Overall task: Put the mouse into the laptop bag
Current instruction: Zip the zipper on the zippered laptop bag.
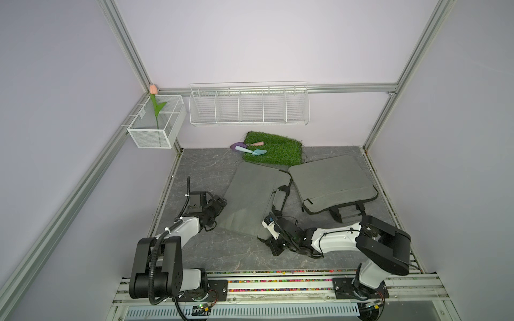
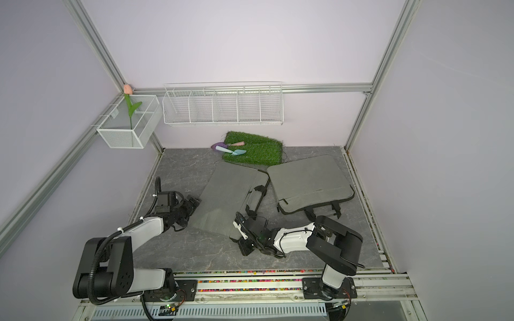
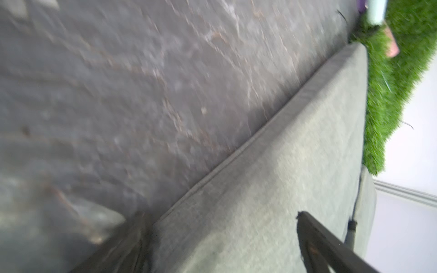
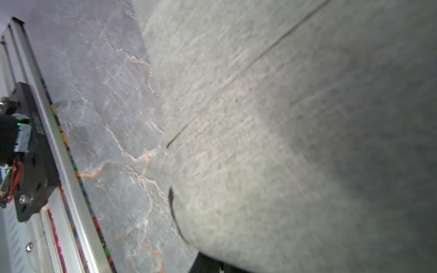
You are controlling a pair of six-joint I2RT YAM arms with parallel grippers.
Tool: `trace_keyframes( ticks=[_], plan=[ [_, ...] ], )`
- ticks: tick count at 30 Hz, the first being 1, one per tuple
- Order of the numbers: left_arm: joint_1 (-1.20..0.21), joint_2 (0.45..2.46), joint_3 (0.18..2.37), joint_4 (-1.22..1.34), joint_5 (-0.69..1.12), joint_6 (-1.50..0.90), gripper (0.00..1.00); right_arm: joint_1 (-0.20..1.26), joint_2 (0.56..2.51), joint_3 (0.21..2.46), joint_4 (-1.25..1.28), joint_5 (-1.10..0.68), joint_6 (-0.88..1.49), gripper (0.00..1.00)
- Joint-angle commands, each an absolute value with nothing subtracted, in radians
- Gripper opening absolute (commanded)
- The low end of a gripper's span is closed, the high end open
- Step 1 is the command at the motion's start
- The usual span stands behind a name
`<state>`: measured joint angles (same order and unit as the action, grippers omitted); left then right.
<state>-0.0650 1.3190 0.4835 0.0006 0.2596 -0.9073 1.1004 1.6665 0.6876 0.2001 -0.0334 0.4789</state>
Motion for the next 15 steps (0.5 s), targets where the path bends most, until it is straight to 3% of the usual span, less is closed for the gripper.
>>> trace_keyframes(
  ticks=[1,7,15],
  plan=[
    [-0.145,1.245,0.419,0.011,0.31,-1.002,0.97,1.104,1.632,0.7,0.121,0.029,0.522,0.06],
    [-0.269,1.154,0.403,-0.004,0.227,-1.037,0.97,1.133,1.618,0.728,0.146,-0.037,0.547,0.06],
    [-0.272,1.247,0.441,-0.038,0.122,-1.005,0.97,1.125,1.473,0.706,0.008,0.055,0.49,0.06]
  ],
)
